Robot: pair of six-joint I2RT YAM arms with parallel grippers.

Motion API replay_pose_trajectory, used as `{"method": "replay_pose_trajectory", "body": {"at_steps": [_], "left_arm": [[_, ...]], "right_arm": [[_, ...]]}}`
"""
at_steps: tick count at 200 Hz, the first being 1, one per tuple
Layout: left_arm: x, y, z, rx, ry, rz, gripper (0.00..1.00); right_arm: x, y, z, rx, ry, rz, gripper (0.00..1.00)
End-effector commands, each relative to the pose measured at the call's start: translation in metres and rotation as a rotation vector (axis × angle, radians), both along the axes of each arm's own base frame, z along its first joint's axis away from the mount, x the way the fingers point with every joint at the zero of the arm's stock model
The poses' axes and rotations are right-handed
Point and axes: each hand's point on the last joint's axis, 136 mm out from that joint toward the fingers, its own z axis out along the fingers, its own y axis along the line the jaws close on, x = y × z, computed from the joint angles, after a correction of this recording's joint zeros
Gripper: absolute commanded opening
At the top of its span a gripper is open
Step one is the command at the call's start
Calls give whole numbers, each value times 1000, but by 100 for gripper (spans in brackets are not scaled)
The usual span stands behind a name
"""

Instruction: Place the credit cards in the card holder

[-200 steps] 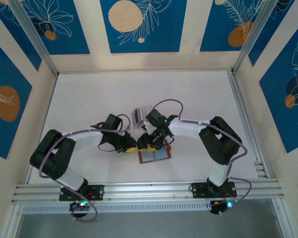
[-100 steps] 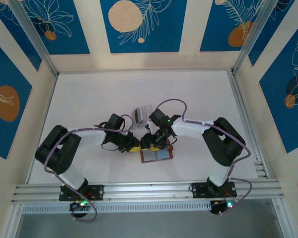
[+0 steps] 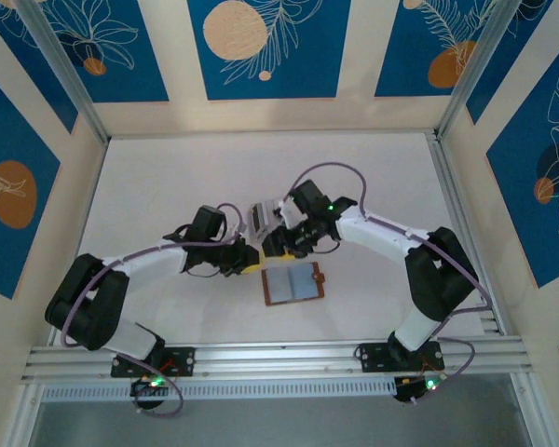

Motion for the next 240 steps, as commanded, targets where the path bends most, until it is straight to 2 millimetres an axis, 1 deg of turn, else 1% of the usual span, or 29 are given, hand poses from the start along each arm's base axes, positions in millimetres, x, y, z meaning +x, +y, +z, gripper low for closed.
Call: {"method": "replay_pose_trajectory", "body": {"at_steps": [1, 12, 25, 37, 59, 79, 101, 114, 135, 165, 199, 240], "left_arm": [[20, 14, 11, 15, -45, 52, 13], [29, 18, 15, 14, -57, 73, 14], [43, 25, 18, 23, -67, 99, 14], [54, 29, 18, 29, -70, 114, 13], [75, 34, 14, 59, -70, 129, 13], [93, 37, 7, 76, -67, 144, 13], [108, 38, -3, 81, -50, 151, 13], [115, 36, -10, 79, -39, 148, 13], [123, 32, -19, 74, -26, 139, 14], [127, 30, -33, 76, -6, 133, 14], [131, 28, -42, 72, 8, 133, 14], [131, 26, -52, 72, 23, 127, 14]], "right_arm": [[28, -12, 12, -60, -52, -24, 43], [44, -13, 13, -87, -64, -47, 39], [61, -13, 13, -106, -74, -66, 39], [76, -13, 8, -133, -73, -83, 40], [95, -9, -4, -174, -71, -77, 41], [106, -2, -14, -193, -65, -64, 41], [112, 6, -22, -198, -62, -54, 45], [115, 8, -26, -212, -66, -50, 47], [118, 12, -35, -225, -60, -39, 47], [120, 22, -40, -213, -49, -22, 47], [123, 25, -48, -239, -40, -20, 47], [122, 32, -47, -218, -26, -9, 47]]}}
